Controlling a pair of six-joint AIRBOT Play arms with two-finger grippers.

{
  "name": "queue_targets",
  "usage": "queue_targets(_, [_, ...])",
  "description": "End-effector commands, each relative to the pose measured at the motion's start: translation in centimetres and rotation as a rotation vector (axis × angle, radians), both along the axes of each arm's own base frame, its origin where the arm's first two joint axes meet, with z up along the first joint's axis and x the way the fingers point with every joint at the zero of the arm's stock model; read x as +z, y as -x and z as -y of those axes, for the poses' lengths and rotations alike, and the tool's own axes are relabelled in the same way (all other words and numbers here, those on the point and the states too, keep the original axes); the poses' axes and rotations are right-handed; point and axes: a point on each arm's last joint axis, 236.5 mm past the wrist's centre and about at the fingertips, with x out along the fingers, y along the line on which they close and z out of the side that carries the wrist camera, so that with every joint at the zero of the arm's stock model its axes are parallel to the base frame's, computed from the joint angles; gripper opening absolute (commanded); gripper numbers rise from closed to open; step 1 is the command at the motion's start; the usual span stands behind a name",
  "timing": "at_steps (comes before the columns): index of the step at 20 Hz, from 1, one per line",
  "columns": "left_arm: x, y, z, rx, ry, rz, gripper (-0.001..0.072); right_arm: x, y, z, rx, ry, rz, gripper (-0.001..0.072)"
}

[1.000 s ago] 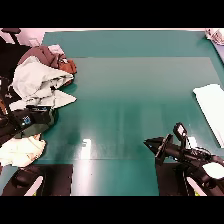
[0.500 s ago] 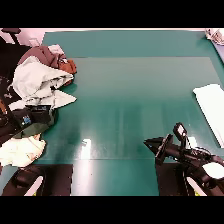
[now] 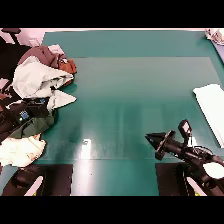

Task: Fold the shirts.

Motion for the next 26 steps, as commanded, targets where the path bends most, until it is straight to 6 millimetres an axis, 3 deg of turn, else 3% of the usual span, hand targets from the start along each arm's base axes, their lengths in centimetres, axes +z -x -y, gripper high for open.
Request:
queue_targets(1, [0.8,-0.3,0.0,0.016,0.036,0.026,0.0051,2.8,-2.4,0.7,-0.108,-0.107,0.069,0.0123])
queue_targets(5, [1.1,-0.5,-0.1,0.030,0.063,0.032,0.0049,5.6,-5.0,2.7,-0.261,-0.222,0.131,0.0136])
queue_targets(6, [1.0,-0.5,-0.1,0.036,0.076,0.024,0.0050,5.9,-5.2,2.9,-0.280,-0.249,0.120,0.0185])
queue_targets(7, [0.9,-0.5,-0.1,0.046,0.100,0.011,0.0049,6.1,-5.4,3.1,-0.299,-0.273,0.115,0.0288])
queue_targets(8, [1.0,-0.5,-0.1,0.060,0.130,0.002,0.0049,6.3,-5.5,3.3,-0.310,-0.286,0.113,0.0316])
queue_targets(13, [1.5,-1.0,-1.3,0.107,0.117,0.034,0.0020,6.4,-5.6,3.4,-0.364,-0.424,-0.011,0.0315])
queue_targets(14, [1.5,-1.3,-2.2,0.155,0.127,0.024,0.0019,6.7,-5.6,3.3,-0.368,-0.444,-0.026,0.0315])
queue_targets(17, [0.5,-1.9,-7.9,0.399,0.092,-0.117,0.0020,8.1,-5.2,2.7,-0.335,-0.446,-0.032,0.0314])
queue_targets(20, [1.7,-2.4,-11.0,0.419,-0.114,-0.219,0.0020,7.5,-4.8,0.4,-0.261,-0.365,-0.150,0.0313])
queue_targets(22, [1.2,-2.5,-13.0,0.424,-0.232,-0.361,0.0022,6.8,-4.8,-1.4,-0.203,-0.283,-0.251,0.0314])
queue_targets(23, [0.7,-2.5,-14.0,0.440,-0.254,-0.429,0.0072,6.6,-5.2,-2.0,-0.181,-0.228,-0.281,0.0313])
queue_targets(24, [0.2,-2.8,-15.1,0.452,-0.282,-0.475,0.0389,6.3,-5.9,-2.2,-0.166,-0.158,-0.312,0.0314])
queue_targets(25, [-0.2,-3.4,-16.5,0.484,-0.293,-0.493,0.0578,6.2,-6.7,-2.1,-0.165,-0.118,-0.349,0.0313])
queue_targets(26, [-1.0,-3.6,-17.9,0.519,-0.289,-0.520,0.0523,6.3,-7.9,-1.8,-0.174,-0.094,-0.391,0.0313])
